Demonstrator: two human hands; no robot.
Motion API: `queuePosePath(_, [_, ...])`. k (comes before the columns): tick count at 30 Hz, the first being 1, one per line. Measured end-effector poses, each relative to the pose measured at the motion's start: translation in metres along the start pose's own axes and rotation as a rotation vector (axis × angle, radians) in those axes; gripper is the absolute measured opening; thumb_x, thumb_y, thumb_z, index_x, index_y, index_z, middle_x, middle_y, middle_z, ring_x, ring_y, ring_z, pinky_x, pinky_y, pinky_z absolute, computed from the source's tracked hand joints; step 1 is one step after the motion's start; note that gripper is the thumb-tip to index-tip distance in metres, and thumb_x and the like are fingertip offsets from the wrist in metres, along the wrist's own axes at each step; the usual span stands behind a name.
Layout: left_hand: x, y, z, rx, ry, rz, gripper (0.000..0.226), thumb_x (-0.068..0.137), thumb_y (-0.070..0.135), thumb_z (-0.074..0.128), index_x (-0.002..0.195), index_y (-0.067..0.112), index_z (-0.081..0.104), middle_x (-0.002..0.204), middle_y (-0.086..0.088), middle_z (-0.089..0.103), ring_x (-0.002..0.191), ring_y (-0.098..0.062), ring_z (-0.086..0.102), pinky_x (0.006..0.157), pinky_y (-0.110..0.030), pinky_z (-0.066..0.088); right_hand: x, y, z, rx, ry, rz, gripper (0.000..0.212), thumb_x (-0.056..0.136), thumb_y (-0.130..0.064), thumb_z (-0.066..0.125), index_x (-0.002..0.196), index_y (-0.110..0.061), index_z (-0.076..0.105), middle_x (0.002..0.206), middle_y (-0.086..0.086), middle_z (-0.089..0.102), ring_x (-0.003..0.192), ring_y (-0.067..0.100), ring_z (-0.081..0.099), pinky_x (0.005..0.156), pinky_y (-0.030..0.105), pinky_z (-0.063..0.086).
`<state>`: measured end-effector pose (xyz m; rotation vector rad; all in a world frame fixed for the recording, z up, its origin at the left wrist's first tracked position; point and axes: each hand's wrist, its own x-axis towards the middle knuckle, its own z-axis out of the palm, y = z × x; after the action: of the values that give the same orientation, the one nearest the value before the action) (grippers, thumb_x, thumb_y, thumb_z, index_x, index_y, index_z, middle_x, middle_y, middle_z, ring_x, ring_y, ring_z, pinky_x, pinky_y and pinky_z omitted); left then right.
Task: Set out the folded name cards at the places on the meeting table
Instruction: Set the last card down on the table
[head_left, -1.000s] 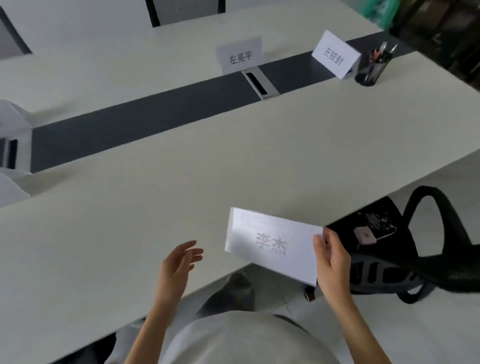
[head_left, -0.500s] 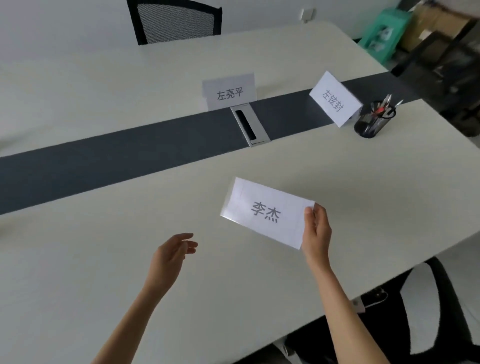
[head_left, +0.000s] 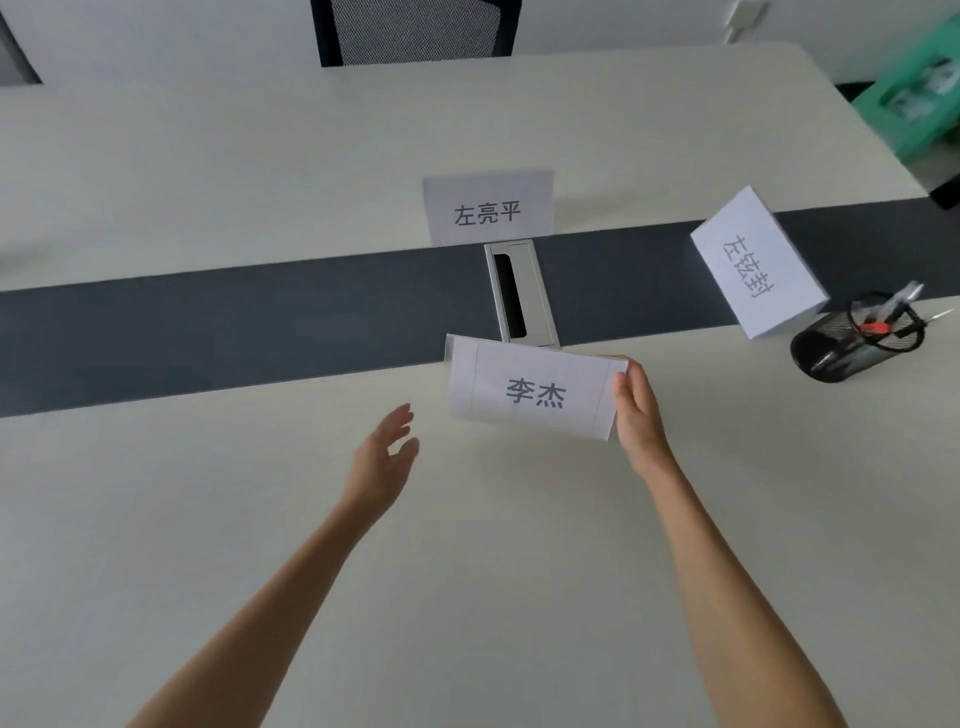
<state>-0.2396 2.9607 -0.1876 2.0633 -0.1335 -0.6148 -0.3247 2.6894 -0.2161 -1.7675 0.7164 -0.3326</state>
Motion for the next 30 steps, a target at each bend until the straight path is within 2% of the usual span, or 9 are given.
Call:
queuePosePath(3, [0.018,0.013,0.019,-0.051,-0.046,-0.019,0.05,0.09,0.008,0.045,0.138,0.015,0.033,0.143,-0.004,0.042,0.13,-0.019,0.041,0.098,-0.024,0.033,0.019,0.006,-0.003,0.002,-0.037,-0.026,0.03,0.094,-0.029,0.028,0.115,-0.029,0.05,0.115,-0.006,0.057,0.106,0.012,0.053,0.093,0.028,0.04])
queuePosePath(6, [0.024,0.016,0.034,-0.08,-0.065,-0.025,0.051,0.09,0.007,0.044,0.139,0.013,0.031,0.145,-0.005,0.04,0.132,-0.018,0.039,0.1,-0.024,0.032,0.027,0.009,-0.003,-0.006,-0.062,-0.064,0.034,0.096,-0.024,0.027,0.124,-0.021,0.048,0.129,-0.008,0.052,0.118,0.002,0.046,0.101,0.012,0.031])
queuePosePath(13, [0.015,0.022,0.056,-0.103,-0.045,0.001,0.049,0.087,-0.003,0.042,0.134,0.01,0.037,0.121,0.009,0.047,0.113,-0.007,0.045,0.081,-0.004,0.037,0.019,0.013,0.004,0.008,-0.03,-0.042,0.036,0.098,-0.022,0.029,0.131,-0.019,0.042,0.135,-0.01,0.045,0.123,-0.001,0.039,0.098,-0.001,0.024])
queuePosePath(14, [0.015,0.019,0.057,-0.105,-0.048,0.002,0.05,0.087,-0.002,0.042,0.135,0.012,0.036,0.124,0.009,0.048,0.116,-0.008,0.046,0.084,-0.005,0.039,0.016,0.011,0.005,0.022,-0.007,-0.02,0.037,0.097,-0.023,0.03,0.133,-0.019,0.04,0.134,-0.011,0.044,0.123,-0.002,0.038,0.095,-0.003,0.024])
queuePosePath(16, [0.015,0.011,0.057,-0.091,-0.042,-0.017,0.055,0.087,0.001,0.044,0.139,0.014,0.03,0.136,0.001,0.047,0.127,-0.014,0.043,0.102,-0.022,0.039,0.006,0.011,0.004,0.075,0.057,0.052,0.04,0.097,-0.021,0.033,0.136,-0.017,0.037,0.134,-0.012,0.041,0.122,-0.001,0.037,0.092,-0.006,0.024])
queuePosePath(18, [0.01,0.005,0.057,-0.09,0.0,-0.072,0.057,0.088,0.003,0.045,0.14,0.013,0.026,0.144,-0.007,0.041,0.133,-0.019,0.037,0.109,-0.035,0.033,-0.009,0.02,0.004,0.122,0.133,0.116,0.039,0.096,-0.016,0.035,0.134,-0.011,0.039,0.135,-0.002,0.046,0.122,0.006,0.042,0.092,-0.002,0.029])
queuePosePath(20, [0.003,-0.001,0.059,-0.114,0.016,-0.095,0.052,0.088,0.001,0.045,0.137,0.01,0.031,0.142,-0.01,0.042,0.13,-0.02,0.041,0.102,-0.028,0.036,-0.026,0.033,0.005,0.107,0.144,0.136,0.038,0.094,-0.007,0.037,0.132,-0.009,0.043,0.135,0.008,0.05,0.125,0.015,0.046,0.097,0.007,0.034])
queuePosePath(24, [-0.005,-0.008,0.062,-0.159,-0.02,-0.085,0.049,0.087,-0.003,0.043,0.134,0.008,0.036,0.136,-0.007,0.047,0.12,-0.013,0.046,0.079,-0.008,0.043,-0.04,0.046,0.005,0.094,0.078,0.166,0.041,0.092,0.0,0.037,0.131,-0.009,0.044,0.135,0.007,0.05,0.125,0.017,0.046,0.105,0.025,0.033])
queuePosePath(30, [0.005,0.0,0.062,-0.192,-0.052,-0.098,0.054,0.087,-0.001,0.044,0.138,0.01,0.032,0.141,-0.004,0.043,0.127,-0.014,0.042,0.095,-0.024,0.035,-0.023,0.035,0.004,0.15,0.044,0.183,0.042,0.091,0.001,0.037,0.131,-0.01,0.04,0.135,0.006,0.048,0.122,0.01,0.044,0.105,0.027,0.033])
